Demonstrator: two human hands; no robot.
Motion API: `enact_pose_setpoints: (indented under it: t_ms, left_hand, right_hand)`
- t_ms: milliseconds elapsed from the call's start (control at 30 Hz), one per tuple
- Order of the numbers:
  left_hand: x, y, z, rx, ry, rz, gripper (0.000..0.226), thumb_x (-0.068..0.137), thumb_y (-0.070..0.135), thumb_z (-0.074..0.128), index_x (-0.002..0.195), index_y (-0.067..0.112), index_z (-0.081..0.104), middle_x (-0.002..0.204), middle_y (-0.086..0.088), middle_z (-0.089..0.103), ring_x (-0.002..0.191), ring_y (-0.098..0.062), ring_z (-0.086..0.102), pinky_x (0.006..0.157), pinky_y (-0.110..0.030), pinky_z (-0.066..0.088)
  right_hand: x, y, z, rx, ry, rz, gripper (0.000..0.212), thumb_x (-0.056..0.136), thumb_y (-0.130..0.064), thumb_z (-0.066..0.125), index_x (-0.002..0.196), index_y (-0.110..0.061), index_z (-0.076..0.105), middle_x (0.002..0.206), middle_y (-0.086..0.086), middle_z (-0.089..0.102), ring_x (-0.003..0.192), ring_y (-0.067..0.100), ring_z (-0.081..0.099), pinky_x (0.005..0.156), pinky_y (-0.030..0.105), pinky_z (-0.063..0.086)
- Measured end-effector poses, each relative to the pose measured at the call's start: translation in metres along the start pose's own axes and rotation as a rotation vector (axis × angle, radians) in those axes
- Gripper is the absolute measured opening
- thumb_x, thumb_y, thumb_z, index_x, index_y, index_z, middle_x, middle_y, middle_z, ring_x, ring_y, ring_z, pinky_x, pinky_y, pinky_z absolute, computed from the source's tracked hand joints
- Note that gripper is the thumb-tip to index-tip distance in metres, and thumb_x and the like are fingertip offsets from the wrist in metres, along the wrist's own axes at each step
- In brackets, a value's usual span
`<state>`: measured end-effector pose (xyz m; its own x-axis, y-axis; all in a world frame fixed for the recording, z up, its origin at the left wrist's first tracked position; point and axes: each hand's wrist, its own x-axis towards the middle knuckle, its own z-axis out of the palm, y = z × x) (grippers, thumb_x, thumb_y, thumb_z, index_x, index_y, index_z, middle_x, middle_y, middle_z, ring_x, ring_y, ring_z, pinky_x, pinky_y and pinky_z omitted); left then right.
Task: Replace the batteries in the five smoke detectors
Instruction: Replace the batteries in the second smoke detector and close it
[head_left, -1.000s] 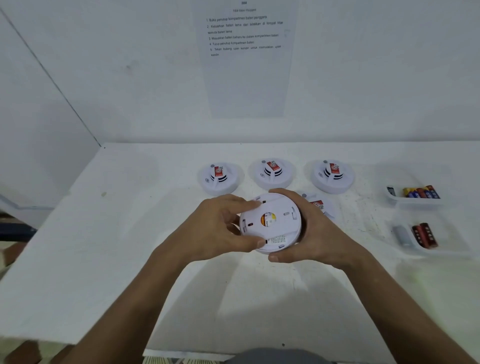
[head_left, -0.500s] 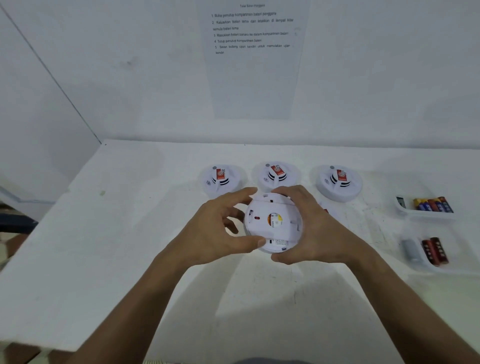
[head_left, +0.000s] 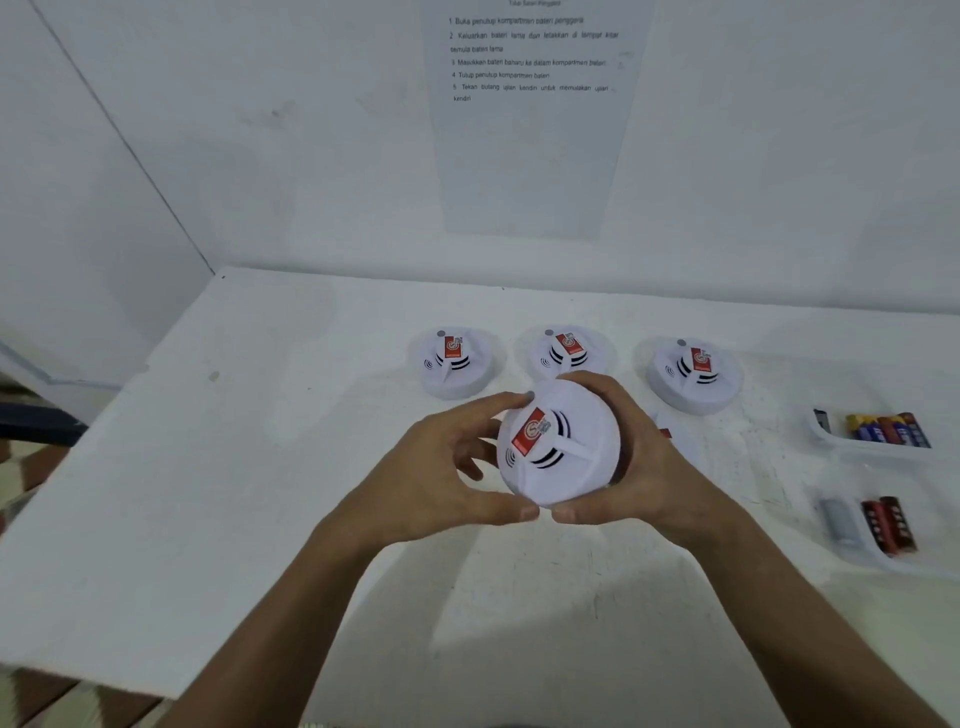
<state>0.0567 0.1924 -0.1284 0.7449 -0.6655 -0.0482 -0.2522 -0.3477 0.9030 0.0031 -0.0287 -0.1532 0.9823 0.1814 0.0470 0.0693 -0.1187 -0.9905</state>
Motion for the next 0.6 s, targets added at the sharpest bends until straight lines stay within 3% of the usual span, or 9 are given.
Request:
enact_pose_setpoints:
  t_ms: [100,233,400,600]
  left_hand:
    - [0.0005,-0.0021,-0.0021,0.025,0.022,0.007,0.084,0.063,0.033,0.088,0.136,0.041,0.047,0.116,0.016,0.064,0.097,-0.013,0.065,0.077,-0.024,0.055]
    - [0.0006,-0.0027,-0.0038,0.075,0.037,0.025,0.084,0.059,0.041,0.085,0.134,0.045,0.046,0.119,0.018,0.06,0.097,-0.012,0.063,0.077,-0.024,0.056]
    - [0.0001,-0.0054,-0.0045,0.105,0.053,0.113,0.083,0.058,0.037,0.085,0.132,0.042,0.048,0.114,0.015,0.056,0.094,-0.015,0.059,0.071,-0.02,0.054]
    - [0.0034,-0.0093,-0.0087,0.149,0.035,0.159,0.083,0.055,0.048,0.08,0.131,0.04,0.047,0.11,0.011,0.06,0.088,-0.02,0.058,0.065,-0.02,0.051]
  right_hand:
    - [-0.0016,0.0025,-0.0006,-0.039,0.013,0.028,0.098,0.057,-0.003,0.088,0.141,-0.018,0.04,0.132,-0.009,0.059,0.128,0.017,0.054,0.094,0.029,0.055]
    - [-0.0028,0.0019,-0.0045,-0.163,0.01,0.052,0.101,0.057,-0.016,0.094,0.143,-0.026,0.043,0.138,-0.007,0.057,0.13,0.018,0.052,0.102,0.041,0.053]
    - [-0.0026,0.0031,0.0002,-0.274,0.029,0.067,0.102,0.056,-0.033,0.095,0.144,-0.031,0.043,0.138,-0.01,0.058,0.127,0.019,0.054,0.097,0.051,0.053]
    - [-0.0037,0.0001,0.0051,-0.29,0.043,0.048,0.1,0.056,-0.036,0.093,0.143,-0.034,0.044,0.133,-0.012,0.061,0.123,0.02,0.057,0.095,0.053,0.054]
